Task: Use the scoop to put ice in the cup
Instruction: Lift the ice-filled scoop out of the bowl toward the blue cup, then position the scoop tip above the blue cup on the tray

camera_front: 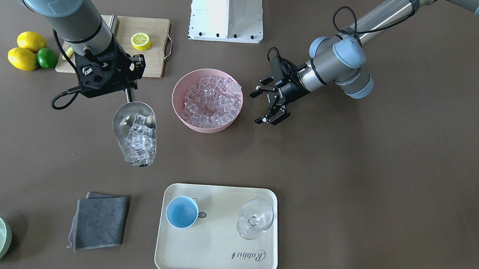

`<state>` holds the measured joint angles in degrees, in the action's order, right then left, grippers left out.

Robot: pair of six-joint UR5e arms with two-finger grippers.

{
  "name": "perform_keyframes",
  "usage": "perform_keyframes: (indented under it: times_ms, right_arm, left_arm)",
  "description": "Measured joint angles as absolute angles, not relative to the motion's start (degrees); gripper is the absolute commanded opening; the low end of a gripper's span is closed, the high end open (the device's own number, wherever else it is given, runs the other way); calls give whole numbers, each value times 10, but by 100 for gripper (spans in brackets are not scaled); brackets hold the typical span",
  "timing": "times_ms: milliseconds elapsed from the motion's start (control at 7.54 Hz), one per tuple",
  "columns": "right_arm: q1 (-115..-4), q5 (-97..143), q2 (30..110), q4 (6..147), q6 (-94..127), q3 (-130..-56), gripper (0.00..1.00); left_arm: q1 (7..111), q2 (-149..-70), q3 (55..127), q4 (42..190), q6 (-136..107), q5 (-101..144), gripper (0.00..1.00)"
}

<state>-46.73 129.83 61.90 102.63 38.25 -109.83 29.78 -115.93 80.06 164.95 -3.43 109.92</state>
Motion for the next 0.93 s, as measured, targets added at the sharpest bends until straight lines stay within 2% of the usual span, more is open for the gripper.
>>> perform_keyframes:
  times_ms: [531, 929]
  right_arm:
    - [-491, 1337, 605, 1026, 369, -1075, 0]
    - [-487, 1261, 551, 1043, 369, -1038, 0]
  left_arm:
    - [297, -1153, 801, 1652, -34, 1099, 98]
    - [298, -1151, 801, 1653, -34, 1099, 98]
